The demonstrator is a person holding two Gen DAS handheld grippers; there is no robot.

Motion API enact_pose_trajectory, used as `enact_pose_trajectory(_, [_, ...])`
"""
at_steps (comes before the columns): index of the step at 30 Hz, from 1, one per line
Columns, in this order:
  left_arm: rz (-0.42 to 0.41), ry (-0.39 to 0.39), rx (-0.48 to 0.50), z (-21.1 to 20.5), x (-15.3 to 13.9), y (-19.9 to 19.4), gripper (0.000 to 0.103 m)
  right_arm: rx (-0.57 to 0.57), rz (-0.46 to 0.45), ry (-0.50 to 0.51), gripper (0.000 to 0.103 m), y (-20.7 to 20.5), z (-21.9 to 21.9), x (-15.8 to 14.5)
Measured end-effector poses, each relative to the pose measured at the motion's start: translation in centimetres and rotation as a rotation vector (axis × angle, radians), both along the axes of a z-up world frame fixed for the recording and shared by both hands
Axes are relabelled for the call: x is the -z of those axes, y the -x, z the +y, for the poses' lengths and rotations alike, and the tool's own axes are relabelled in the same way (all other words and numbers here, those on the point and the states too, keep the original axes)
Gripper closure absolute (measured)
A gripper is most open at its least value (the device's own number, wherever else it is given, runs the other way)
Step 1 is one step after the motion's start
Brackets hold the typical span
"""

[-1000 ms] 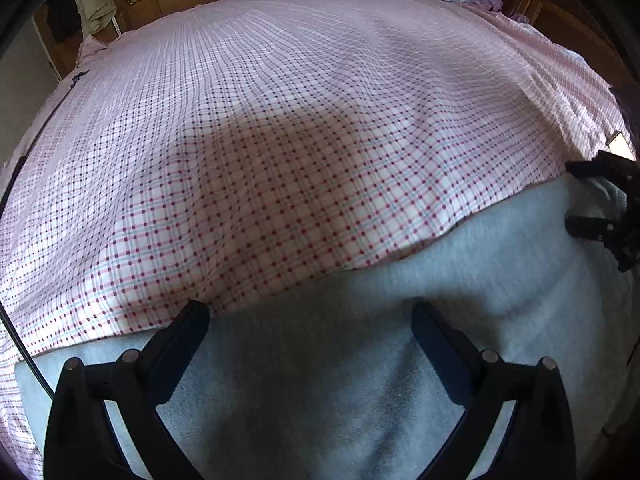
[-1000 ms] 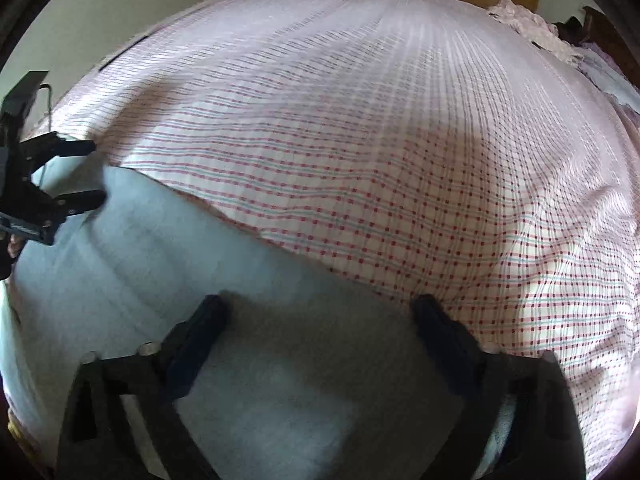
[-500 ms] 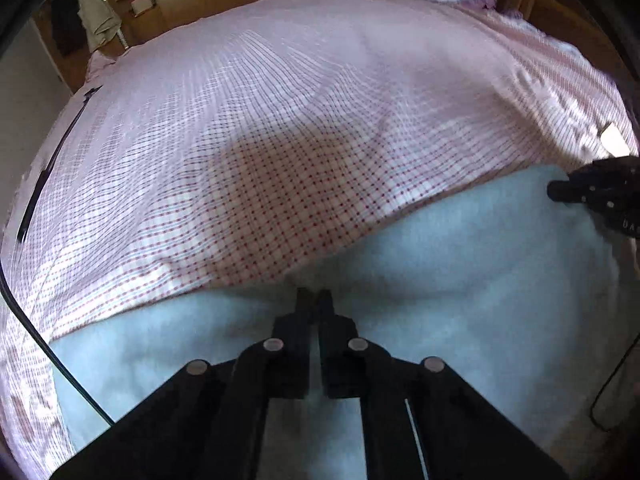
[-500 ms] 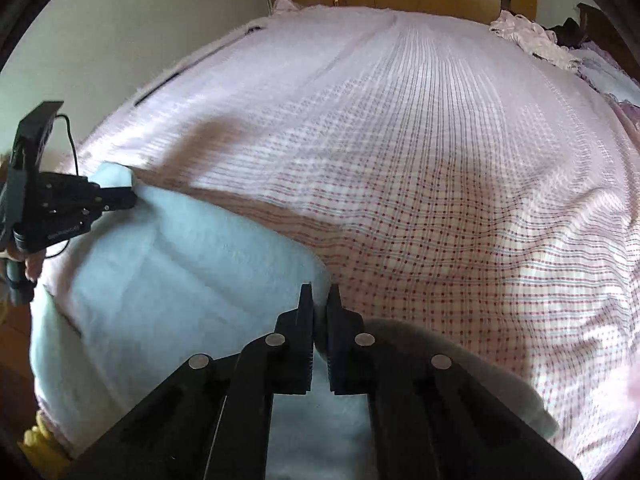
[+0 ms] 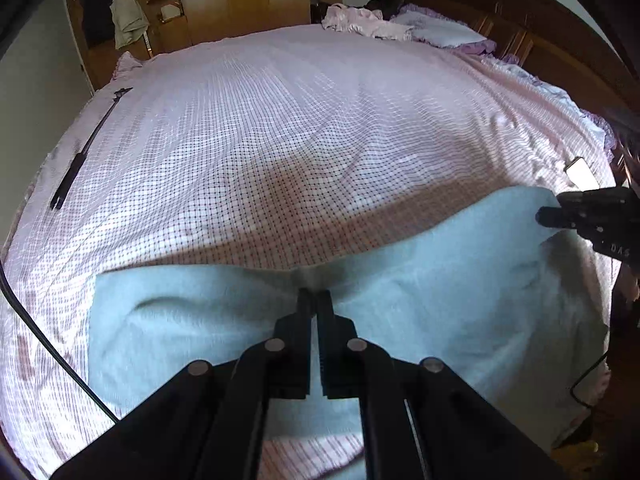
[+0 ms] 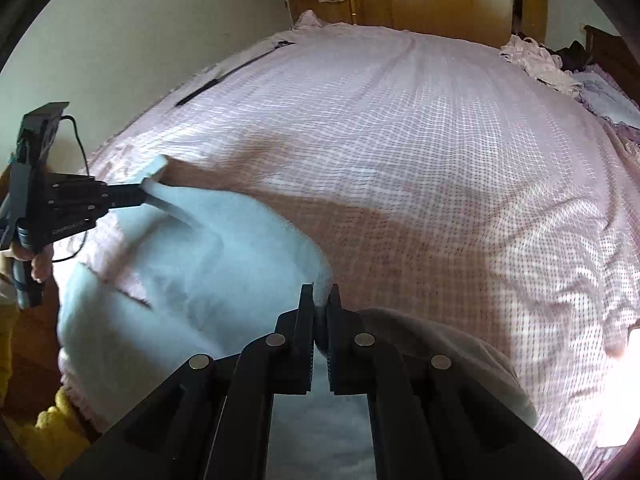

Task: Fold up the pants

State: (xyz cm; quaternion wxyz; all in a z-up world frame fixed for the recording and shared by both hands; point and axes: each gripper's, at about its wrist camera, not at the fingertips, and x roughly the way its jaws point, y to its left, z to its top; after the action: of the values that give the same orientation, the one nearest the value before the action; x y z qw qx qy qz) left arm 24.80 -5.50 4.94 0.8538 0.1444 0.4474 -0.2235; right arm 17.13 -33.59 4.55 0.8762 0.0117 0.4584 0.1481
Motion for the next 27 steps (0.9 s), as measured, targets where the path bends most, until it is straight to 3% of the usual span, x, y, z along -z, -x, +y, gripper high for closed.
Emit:
enact_pose_trajectory(14, [-0.034, 0.041, -0.076, 3.6, -2.3, 7.6, 0.100, -0.048, -0.012, -0.054, 0.103, 7.6, 2.8, -2.2])
enact_pose_trajectory(20, [-0.022, 0.043, -0.085, 4.6, -1.4, 11.3, 0.100, -0.045, 0.012, -0.045, 0.103, 9.9, 3.3, -0.7])
enact_pose_trajectory(27, [0.030, 0.039, -0.122, 5.4, 1.8, 14.2, 0.100, -0.038, 0.091, -0.060, 0.103, 11.1, 3.7, 2.8])
